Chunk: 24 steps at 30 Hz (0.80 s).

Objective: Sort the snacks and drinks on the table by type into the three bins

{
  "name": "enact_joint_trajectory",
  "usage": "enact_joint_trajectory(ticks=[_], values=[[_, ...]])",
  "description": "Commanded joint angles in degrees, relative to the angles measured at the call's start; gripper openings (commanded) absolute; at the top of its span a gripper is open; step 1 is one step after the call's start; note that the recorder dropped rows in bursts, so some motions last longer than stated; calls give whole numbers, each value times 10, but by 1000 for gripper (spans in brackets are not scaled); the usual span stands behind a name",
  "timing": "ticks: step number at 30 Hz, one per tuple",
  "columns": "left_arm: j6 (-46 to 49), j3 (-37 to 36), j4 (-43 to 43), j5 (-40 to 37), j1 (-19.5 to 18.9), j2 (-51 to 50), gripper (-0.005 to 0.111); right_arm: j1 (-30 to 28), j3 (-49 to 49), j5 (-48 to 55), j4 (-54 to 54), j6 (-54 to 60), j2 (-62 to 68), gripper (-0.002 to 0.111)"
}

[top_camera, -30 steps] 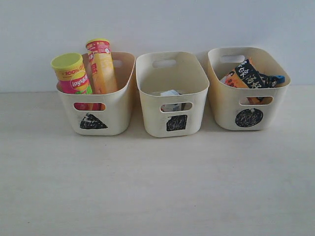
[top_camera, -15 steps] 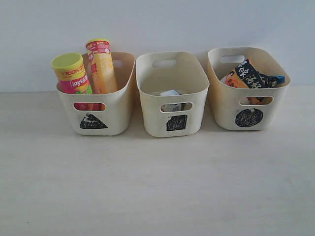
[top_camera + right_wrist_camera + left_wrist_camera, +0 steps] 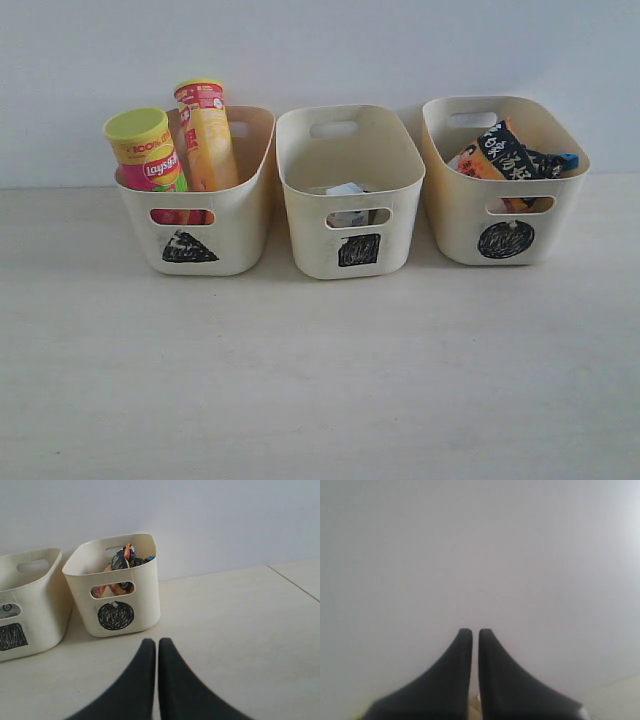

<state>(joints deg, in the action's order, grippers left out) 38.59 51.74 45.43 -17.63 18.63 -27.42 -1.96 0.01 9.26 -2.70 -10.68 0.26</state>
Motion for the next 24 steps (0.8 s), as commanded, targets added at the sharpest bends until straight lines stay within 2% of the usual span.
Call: enact_joint_trajectory(ticks=[1, 3, 6, 8, 14, 24], values=[[-41, -8, -44, 29, -2, -16, 4, -2, 0, -3, -3, 1, -3, 0], [-159, -16, -151, 31, -2, -17, 4, -2, 0, -3, -3, 1, -3, 0], [-425, -41, -374, 33, -5, -17, 4, -2, 0, -3, -3, 1, -3, 0], [-512, -59, -449, 32, -14, -16, 4, -2, 0, -3, -3, 1, -3, 0], [-517, -129, -435, 35, -62, 9, 4, -2, 0, -3, -3, 1, -3, 0], [-512, -282, -417, 48, -167, 133, 4, -2, 0, -3, -3, 1, -3, 0]])
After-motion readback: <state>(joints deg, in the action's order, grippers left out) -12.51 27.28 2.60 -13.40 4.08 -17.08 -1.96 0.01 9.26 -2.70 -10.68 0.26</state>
